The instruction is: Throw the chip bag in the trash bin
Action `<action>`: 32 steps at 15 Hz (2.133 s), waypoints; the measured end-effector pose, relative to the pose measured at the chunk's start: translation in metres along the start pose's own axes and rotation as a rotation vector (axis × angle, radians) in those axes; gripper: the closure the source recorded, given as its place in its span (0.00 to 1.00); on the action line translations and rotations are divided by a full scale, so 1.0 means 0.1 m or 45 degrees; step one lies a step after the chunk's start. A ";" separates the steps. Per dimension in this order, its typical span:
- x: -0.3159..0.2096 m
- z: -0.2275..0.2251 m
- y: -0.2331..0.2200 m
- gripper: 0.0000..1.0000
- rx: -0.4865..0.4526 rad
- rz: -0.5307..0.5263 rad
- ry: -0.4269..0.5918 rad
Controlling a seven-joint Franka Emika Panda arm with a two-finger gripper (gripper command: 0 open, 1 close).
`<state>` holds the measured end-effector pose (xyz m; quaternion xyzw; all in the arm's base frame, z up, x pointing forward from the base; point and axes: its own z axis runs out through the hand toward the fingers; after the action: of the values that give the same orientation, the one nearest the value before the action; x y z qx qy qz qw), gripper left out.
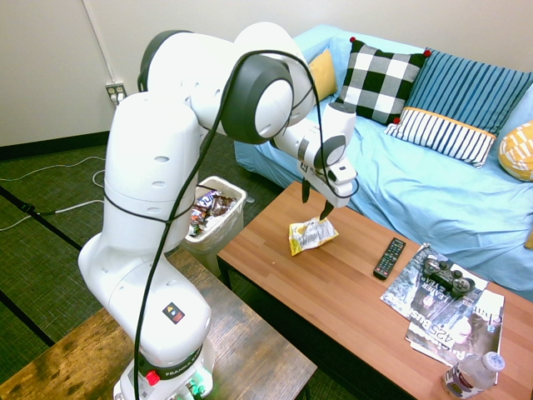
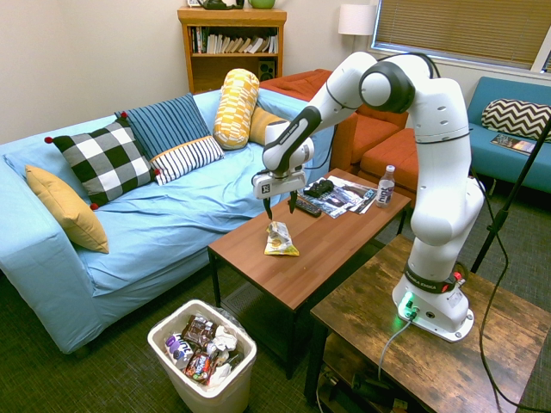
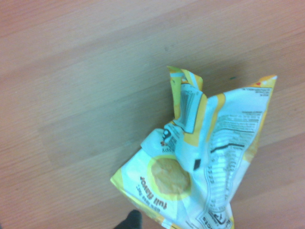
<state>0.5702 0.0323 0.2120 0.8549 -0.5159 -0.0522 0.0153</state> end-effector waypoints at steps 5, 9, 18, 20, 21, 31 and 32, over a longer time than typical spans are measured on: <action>0.19 0.49 -0.28 0.00 -0.083 0.046 -0.006; 0.26 0.82 -0.40 0.00 -0.121 0.066 -0.003; 0.37 0.99 -0.43 1.00 -0.126 0.106 -0.023; 0.39 1.02 -0.43 1.00 -0.125 0.110 -0.029; 0.41 1.01 -0.43 1.00 -0.126 0.111 -0.030; 0.41 0.96 -0.46 1.00 -0.112 0.100 -0.037; 0.40 0.92 -0.47 1.00 -0.103 0.096 -0.037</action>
<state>0.6206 0.0213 0.1138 0.8326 -0.5455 -0.0848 0.0445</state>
